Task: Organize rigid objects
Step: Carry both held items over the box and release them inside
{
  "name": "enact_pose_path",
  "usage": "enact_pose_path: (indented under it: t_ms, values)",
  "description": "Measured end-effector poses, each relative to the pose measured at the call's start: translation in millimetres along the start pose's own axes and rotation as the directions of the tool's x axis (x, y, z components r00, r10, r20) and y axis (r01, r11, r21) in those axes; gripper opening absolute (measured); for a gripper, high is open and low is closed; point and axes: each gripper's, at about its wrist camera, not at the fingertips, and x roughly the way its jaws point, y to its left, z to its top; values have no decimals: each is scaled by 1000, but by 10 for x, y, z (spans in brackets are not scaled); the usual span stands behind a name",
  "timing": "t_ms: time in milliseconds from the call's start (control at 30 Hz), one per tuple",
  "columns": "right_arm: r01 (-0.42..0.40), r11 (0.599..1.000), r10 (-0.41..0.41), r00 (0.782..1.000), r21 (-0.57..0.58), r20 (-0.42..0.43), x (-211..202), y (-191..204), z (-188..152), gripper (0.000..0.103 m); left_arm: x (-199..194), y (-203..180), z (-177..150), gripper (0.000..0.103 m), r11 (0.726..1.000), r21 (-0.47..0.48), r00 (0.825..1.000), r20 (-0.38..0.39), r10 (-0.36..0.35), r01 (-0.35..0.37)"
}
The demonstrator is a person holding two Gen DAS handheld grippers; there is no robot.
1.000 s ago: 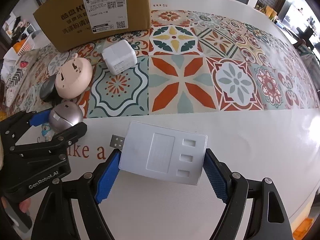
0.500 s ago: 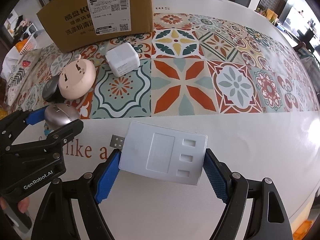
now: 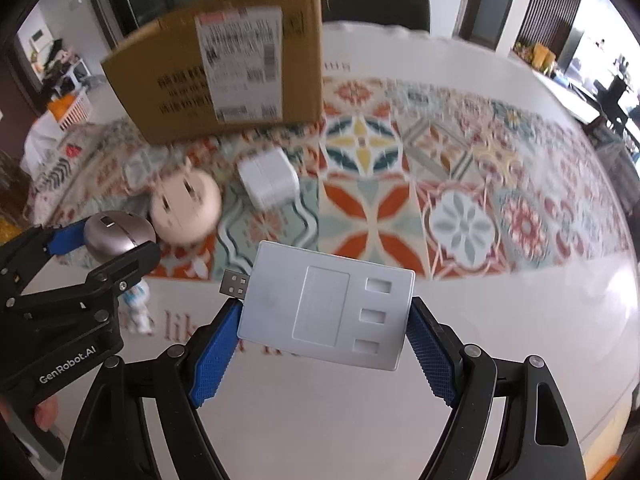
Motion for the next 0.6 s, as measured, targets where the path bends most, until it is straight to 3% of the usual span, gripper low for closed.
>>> enact_pose_path:
  t_ms: [267, 600]
  values:
    - [-20, 999, 25, 989, -36, 148, -330, 136, 372, 81, -340, 151, 353, 65, 999, -24, 991, 124, 50, -47]
    - [-21, 996, 44, 956, -83, 290, -590, 262, 809, 81, -535, 336, 711, 65, 996, -34, 974, 208, 92, -87]
